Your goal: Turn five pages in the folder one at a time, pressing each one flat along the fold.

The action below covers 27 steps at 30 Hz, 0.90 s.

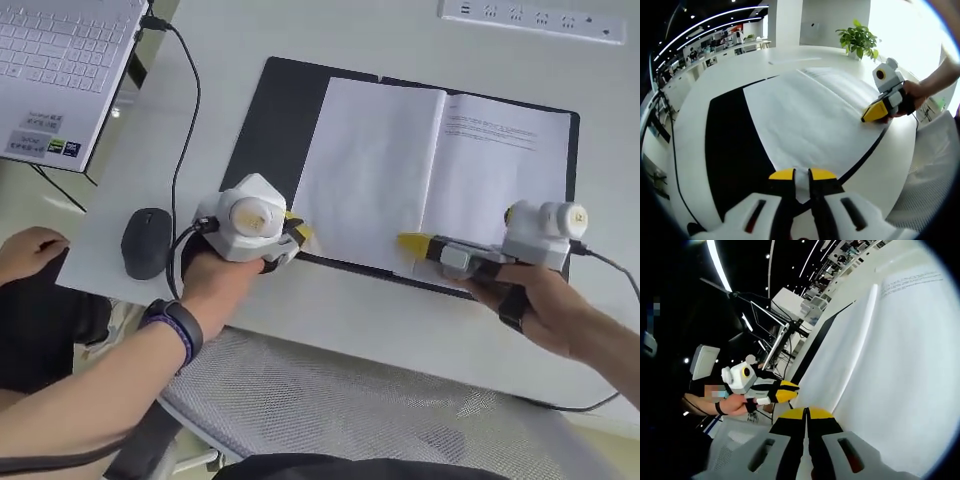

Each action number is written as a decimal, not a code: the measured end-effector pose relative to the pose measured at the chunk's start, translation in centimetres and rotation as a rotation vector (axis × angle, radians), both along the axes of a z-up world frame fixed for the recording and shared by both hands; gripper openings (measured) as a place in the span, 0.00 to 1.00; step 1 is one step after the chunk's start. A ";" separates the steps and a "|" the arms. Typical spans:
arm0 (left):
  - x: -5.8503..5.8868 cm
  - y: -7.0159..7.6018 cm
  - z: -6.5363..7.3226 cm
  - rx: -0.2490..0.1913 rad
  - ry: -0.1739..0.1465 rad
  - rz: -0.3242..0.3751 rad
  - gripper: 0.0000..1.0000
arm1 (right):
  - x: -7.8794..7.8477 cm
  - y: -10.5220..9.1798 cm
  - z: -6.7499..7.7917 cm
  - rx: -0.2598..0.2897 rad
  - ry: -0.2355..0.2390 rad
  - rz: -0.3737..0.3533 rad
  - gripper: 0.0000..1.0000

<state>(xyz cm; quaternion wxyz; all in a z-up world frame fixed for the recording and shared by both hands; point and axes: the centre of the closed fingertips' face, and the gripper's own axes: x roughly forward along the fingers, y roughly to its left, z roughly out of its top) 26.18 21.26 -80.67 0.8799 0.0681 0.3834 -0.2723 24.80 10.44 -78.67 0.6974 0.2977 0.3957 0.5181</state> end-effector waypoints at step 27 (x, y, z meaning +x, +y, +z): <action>0.2 0.0 -0.5 0.004 -0.002 -0.003 0.10 | -1.7 -0.3 -0.3 -0.043 0.027 -0.003 0.00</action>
